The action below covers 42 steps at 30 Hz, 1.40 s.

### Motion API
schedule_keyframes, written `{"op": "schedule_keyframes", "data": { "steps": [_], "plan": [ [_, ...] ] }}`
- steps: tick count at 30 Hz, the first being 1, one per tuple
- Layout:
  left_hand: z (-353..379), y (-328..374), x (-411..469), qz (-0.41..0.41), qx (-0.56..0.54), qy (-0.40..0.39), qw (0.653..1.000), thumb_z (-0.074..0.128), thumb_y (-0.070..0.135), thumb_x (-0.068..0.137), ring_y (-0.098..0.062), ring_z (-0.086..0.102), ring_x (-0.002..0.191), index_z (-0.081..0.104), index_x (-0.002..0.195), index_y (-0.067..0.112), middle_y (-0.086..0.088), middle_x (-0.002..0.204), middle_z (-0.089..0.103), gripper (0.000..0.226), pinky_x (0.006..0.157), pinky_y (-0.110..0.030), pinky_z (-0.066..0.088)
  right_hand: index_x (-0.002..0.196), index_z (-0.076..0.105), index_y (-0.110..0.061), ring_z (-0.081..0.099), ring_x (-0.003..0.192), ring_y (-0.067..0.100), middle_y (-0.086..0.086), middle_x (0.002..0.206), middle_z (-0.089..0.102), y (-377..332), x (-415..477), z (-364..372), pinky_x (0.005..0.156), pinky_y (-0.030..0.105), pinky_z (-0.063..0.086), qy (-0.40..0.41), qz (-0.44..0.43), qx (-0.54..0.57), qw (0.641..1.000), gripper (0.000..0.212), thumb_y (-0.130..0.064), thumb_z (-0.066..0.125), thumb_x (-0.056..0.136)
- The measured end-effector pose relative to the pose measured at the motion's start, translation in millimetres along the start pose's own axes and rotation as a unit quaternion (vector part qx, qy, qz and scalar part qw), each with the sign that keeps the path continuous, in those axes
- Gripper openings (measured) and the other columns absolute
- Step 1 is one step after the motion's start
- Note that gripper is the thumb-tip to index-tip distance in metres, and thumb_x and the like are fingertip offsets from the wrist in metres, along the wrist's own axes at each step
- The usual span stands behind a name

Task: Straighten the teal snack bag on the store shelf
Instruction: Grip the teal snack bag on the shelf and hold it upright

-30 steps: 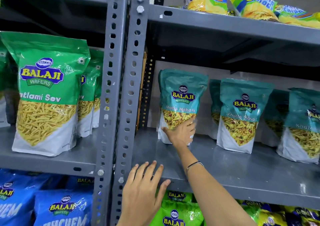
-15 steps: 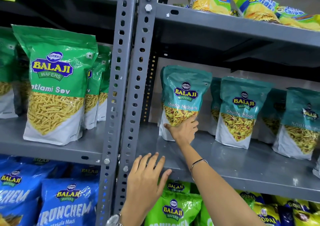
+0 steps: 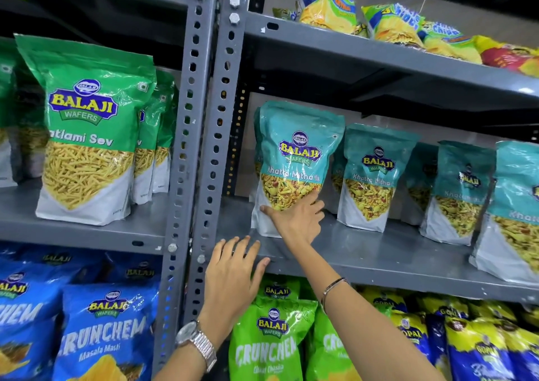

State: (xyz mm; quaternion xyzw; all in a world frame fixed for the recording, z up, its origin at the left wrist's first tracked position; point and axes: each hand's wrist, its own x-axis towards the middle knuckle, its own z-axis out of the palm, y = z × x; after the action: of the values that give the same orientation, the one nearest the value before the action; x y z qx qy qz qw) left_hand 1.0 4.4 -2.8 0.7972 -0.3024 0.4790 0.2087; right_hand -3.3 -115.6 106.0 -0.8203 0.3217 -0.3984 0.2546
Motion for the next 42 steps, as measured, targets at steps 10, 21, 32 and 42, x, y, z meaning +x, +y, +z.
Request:
{"op": "schedule_keyframes", "data": {
  "steps": [10,21,32,42],
  "plan": [
    [-3,2,0,-0.011,-0.008,-0.023,1.0,0.039,0.043,0.093,-0.029,0.063,0.099,0.07,0.105,0.007,-0.011,0.107,0.07,0.048,0.094,-0.041,0.035,0.148,0.014,-0.005,0.042,0.121,0.034,0.014,0.133,0.039,5,-28,-25,0.088,0.044,0.047,0.024,-0.014,-0.03,0.999,0.131,-0.072,0.075,0.054],
    [-4,3,1,-0.013,-0.005,-0.034,0.999,0.04,0.043,0.092,-0.029,0.063,0.096,0.069,0.102,0.007,-0.01,0.103,0.07,0.047,0.092,-0.04,0.036,0.148,0.016,-0.006,0.044,0.12,0.031,0.012,0.13,0.042,7,-44,-36,0.085,0.042,0.049,0.047,-0.015,-0.043,0.998,0.13,-0.075,0.073,0.053],
    [-5,3,2,-0.01,0.003,-0.043,0.999,0.039,0.043,0.092,-0.03,0.064,0.096,0.069,0.101,0.007,-0.011,0.102,0.07,0.048,0.093,-0.041,0.034,0.148,0.015,-0.006,0.042,0.123,0.031,0.013,0.133,0.039,7,-48,-41,0.088,0.042,0.048,0.042,-0.02,-0.051,0.998,0.13,-0.075,0.072,0.055],
    [-2,3,1,-0.004,0.003,-0.011,1.0,0.039,0.043,0.091,-0.03,0.064,0.095,0.07,0.1,0.006,-0.011,0.1,0.07,0.048,0.092,-0.041,0.034,0.149,0.014,-0.006,0.042,0.122,0.031,0.012,0.132,0.04,8,-51,-42,0.087,0.042,0.048,0.039,-0.022,-0.044,0.998,0.13,-0.076,0.07,0.056]
  ]
}}
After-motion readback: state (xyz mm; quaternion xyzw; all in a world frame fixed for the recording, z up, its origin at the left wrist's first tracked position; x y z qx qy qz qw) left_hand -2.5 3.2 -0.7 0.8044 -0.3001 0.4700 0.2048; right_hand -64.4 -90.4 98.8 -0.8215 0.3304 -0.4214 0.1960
